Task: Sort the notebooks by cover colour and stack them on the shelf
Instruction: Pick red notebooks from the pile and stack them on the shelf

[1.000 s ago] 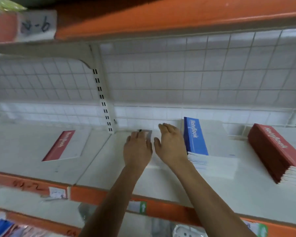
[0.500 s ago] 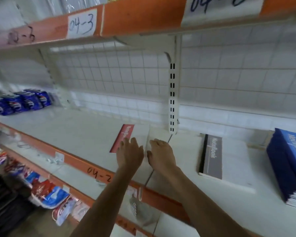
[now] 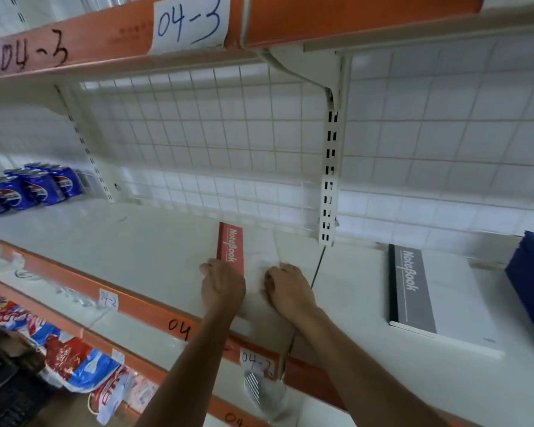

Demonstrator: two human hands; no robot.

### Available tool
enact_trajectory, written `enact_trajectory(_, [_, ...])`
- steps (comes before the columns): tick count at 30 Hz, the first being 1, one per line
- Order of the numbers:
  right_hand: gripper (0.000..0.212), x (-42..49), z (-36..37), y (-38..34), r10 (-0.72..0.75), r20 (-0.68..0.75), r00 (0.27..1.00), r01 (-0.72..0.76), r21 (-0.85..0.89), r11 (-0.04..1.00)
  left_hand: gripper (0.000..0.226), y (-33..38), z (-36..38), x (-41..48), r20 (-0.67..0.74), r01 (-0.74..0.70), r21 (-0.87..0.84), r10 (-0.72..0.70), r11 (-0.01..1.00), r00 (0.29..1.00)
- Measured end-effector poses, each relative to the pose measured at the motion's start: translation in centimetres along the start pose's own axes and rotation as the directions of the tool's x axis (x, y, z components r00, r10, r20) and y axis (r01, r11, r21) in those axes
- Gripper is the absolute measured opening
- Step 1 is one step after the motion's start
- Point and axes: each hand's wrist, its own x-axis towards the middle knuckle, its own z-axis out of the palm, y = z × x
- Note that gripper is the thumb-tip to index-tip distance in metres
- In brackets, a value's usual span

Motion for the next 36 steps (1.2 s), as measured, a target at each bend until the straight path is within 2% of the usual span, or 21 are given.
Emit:
enact_trajectory(3, [0.025,0.1,-0.5,0.4,0.045,-0.006,0.999,-0.045,0.076,0.996,0.028,0.3,-0.7,-1.2,0.038,0.124,-0.331,-0.118,0.935,0.992])
enact_trajectory(5, [0.020,-0.3,-1.4,0.6,0.061,-0.054,0.997,-0.053,0.143,0.988,0.023,0.9,-1.1,-2.7,0.017,0.138,-0.483,-0.148,0.865,0.989])
enact_trajectory(7, [0.022,-1.3,-2.5,1.0,0.063,-0.144,0.988,-0.031,0.215,0.976,0.025,1.8,-1.3,-4.3,-0.039,0.067,-0.571,-0.108,0.818,0.993])
enact_trajectory(9, [0.040,-2.8,-4.4,1.3,0.162,-0.258,0.953,-0.066,0.346,0.936,0.027,3.0,-1.5,-6.0,-0.117,-0.061,-0.626,-0.017,0.778,0.993])
enact_trajectory(10, [0.042,-3.7,-5.5,1.5,0.224,-0.306,0.925,-0.083,0.414,0.906,0.026,3.7,-1.5,-6.8,-0.141,-0.112,-0.647,0.026,0.754,0.990])
enact_trajectory(17, [0.037,-10.9,-12.8,5.9,0.347,-0.580,0.737,-0.027,0.488,0.873,0.025,10.8,-1.1,-13.1,-0.168,-0.304,-0.724,0.268,0.620,0.949])
enact_trajectory(22, [0.036,-16.2,-17.0,11.4,0.435,-0.680,0.590,-0.103,0.471,0.876,0.026,17.1,0.2,-19.3,-0.186,-0.403,-0.741,0.412,0.537,0.892])
enact_trajectory(26, [0.038,-21.0,-20.9,16.0,0.450,-0.758,0.472,-0.129,0.445,0.886,0.034,22.4,2.0,-24.5,-0.183,-0.471,-0.733,0.526,0.490,0.831])
enact_trajectory(32, [0.044,-27.3,-26.9,23.2,0.463,-0.797,0.388,-0.207,0.414,0.886,0.062,29.3,3.6,-33.8,-0.146,-0.564,-0.677,0.665,0.472,0.733])
enact_trajectory(36, [0.041,-31.0,-30.1,27.8,0.464,-0.817,0.342,-0.227,0.407,0.885,0.070,33.2,5.0,-39.0,-0.116,-0.597,-0.674,0.736,0.436,0.667])
